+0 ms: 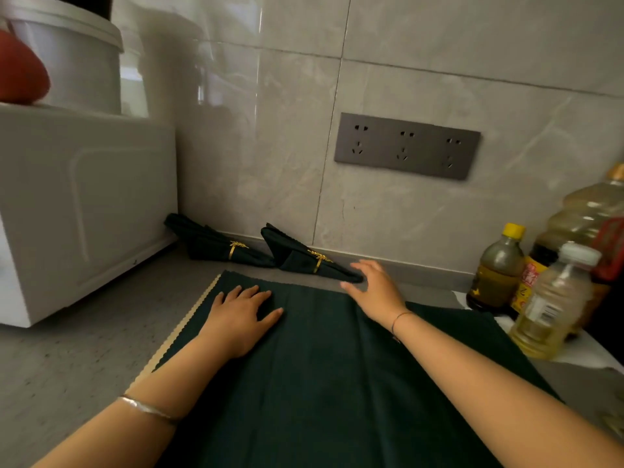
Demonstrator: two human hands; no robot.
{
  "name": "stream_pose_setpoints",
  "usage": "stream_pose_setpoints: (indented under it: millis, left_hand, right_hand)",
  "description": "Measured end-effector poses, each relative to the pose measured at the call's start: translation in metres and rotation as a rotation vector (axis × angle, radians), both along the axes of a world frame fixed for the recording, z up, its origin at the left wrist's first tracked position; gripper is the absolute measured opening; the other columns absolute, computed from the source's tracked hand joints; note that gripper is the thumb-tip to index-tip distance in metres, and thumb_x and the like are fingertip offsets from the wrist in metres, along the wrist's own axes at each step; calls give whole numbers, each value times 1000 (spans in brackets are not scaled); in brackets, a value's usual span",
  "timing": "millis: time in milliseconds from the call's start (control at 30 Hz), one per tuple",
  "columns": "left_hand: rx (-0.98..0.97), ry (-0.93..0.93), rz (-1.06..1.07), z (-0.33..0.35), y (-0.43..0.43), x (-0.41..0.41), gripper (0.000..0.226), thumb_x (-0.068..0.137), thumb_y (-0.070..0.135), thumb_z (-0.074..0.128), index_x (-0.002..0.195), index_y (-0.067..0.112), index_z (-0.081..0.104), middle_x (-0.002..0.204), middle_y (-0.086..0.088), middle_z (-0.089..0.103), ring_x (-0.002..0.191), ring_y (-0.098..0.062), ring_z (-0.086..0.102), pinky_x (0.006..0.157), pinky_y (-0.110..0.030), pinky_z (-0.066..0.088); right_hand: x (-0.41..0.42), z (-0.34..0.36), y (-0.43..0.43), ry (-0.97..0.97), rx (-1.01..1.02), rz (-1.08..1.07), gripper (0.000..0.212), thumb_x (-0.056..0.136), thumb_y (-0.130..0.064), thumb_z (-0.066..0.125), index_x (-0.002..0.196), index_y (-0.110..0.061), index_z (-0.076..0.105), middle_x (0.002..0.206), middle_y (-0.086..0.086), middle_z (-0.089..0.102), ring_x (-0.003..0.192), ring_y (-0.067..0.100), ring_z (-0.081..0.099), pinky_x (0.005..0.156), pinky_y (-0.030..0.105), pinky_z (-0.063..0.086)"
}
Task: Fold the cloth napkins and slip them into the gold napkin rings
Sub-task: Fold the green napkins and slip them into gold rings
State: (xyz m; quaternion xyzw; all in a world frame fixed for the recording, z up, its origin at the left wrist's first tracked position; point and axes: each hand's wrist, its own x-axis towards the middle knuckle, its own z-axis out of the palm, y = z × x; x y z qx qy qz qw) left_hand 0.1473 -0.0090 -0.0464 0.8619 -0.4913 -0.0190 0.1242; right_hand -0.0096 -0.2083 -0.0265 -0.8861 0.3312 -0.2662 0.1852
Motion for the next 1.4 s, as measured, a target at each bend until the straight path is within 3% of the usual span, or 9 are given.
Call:
stream_pose_setpoints:
  millis: [100,300,467,700,867,1067,1200,1300,1400]
  left_hand:
    - [-43,-39,-44,6,1,-7,53,98,53,33,146,30,34,152,3,34,140,-17,30,114,-35,26]
    - [95,28,-236,10,32,-87,64,93,62,30,150,35,19,159,5,15,147,-18,11,119,-41,6]
    - [121,63,-406,16,92,-156,107,56,89,1,150,40,13,160,10,9,147,-14,3,119,-41,-2]
    - [178,99,-522,23,173,-219,87,73,83,33,149,47,8,159,17,1,146,-8,-6,119,-41,-8]
    - [237,66,-568,20,206,-243,102,65,85,46,149,47,2,158,19,-6,144,-8,-16,118,-44,-12]
    - [186,85,-564,17,214,-254,101,65,85,48,149,47,6,157,21,-2,145,-8,-12,119,-44,-8]
    - [172,136,-560,17,218,-254,100,62,88,45,148,47,13,158,19,4,146,-7,-7,119,-42,-6]
    - [126,158,-568,19,222,-255,87,71,78,49,147,45,20,158,18,9,146,-5,-1,120,-41,-3]
    - [97,226,-569,21,225,-251,85,68,82,41,144,45,31,155,19,20,144,-2,7,121,-38,6]
  right_hand:
    - [-39,-5,24,110,98,23,53,95,-40,50,142,-20,39,153,-3,26,139,17,29,111,31,25]
    - [-152,-4,88,284,234,15,56,95,-49,42,145,-27,32,155,-9,20,143,13,17,116,31,16]
    - [-240,4,159,390,216,109,62,90,-59,37,146,-38,22,153,-23,10,140,-4,0,116,26,4]
    - [-322,8,245,541,140,299,71,83,-72,30,144,-49,2,141,-41,-13,123,-27,-23,107,13,-13]
    - [-344,0,271,644,-7,319,91,74,-83,37,144,-48,-10,144,-35,-23,130,-15,-27,112,21,-14]
    - [-351,4,284,540,42,258,81,77,-76,31,147,-44,5,148,-30,-7,137,-9,-12,115,23,-6]
    - [-353,5,288,475,-13,225,68,83,-68,38,145,-44,23,145,-30,11,136,-9,4,114,24,7]
    - [-357,4,289,406,-149,254,64,80,-73,29,133,-42,46,140,-28,37,131,-9,28,111,19,23]
    - [-357,0,292,297,-262,304,52,89,-63,33,114,-31,67,116,-18,65,108,-6,56,95,16,45]
